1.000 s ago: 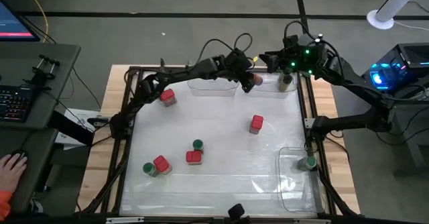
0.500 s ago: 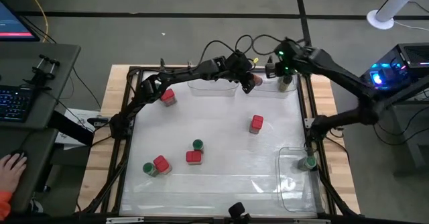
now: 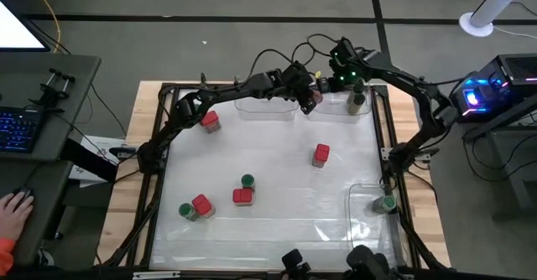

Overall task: Sort spices by type
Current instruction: Put the black seasoning bottle into the top right transparent bin

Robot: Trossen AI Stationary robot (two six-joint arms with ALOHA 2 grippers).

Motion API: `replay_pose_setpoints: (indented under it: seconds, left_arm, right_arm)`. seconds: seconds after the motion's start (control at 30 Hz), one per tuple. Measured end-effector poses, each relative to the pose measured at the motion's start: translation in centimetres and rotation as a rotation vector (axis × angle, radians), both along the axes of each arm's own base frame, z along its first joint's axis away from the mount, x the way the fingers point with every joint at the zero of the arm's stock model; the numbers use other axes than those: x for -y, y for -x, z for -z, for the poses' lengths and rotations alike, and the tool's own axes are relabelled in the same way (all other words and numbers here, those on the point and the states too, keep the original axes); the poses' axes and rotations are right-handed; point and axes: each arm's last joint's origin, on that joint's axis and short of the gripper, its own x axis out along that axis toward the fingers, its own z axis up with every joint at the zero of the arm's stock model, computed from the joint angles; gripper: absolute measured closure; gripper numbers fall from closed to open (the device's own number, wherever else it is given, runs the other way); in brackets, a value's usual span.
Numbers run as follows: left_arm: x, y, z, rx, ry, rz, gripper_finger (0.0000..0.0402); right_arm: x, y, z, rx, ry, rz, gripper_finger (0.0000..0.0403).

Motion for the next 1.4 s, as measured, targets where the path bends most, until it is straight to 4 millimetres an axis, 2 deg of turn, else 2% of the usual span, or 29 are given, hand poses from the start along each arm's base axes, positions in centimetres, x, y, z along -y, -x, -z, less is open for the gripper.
replay_pose_setpoints:
  seconds: [0.17, 0.33, 0.6, 0.93, 1.1, 1.4]
  left_arm:
    - [-0.3, -0.4, 0.2, 0.028, -0.025, 0.026, 0.0230]
    - [-0.3, -0.6, 1.3, 0.012, 0.000, 0.048, 0.0229]
    - [-0.2, -0.7, 1.1, 0.004, -0.056, 0.073, 0.0229]
    - [-0.2, -0.8, 1.1, 0.003, -0.083, 0.078, 0.0229]
    - [-0.2, -0.7, 1.3, -0.012, -0.095, 0.094, 0.0227]
    - [-0.2, -0.9, 1.1, 0.006, -0.096, 0.095, 0.0170]
  right_arm:
    - [0.4, 0.3, -0.1, 0.033, -0.008, -0.009, 0.0402]
    - [0.8, 0.6, 0.0, 0.066, -0.031, 0.014, 0.0402]
    - [2.2, -0.6, 3.4, 0.045, -0.157, 0.029, 0.0402]
    - [2.5, -0.7, 3.7, 0.063, -0.163, 0.033, 0.0403]
    - [2.9, -1.0, 4.4, 0.062, -0.181, 0.044, 0.0403]
    - [3.0, -1.3, 5.0, 0.054, -0.196, 0.043, 0.0403]
